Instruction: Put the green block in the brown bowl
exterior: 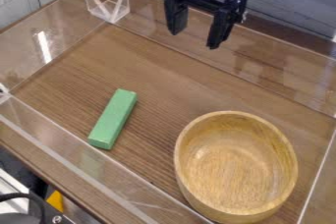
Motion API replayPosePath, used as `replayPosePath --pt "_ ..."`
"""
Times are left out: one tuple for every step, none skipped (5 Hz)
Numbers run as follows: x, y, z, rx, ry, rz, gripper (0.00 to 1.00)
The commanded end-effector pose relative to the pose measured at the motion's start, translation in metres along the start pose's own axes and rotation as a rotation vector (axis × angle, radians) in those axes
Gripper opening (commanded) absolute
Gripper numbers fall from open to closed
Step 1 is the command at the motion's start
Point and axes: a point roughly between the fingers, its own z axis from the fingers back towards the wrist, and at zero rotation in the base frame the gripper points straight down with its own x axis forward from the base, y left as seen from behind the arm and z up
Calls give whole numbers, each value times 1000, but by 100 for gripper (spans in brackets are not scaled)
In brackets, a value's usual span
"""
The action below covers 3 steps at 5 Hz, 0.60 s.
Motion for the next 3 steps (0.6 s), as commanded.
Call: replayPosePath --pt "-8 6 -4 -6 1 18 100" --pt "-31 24 -18 -16 21 50 100" --pt "-57 53 -31 -18 11 71 100"
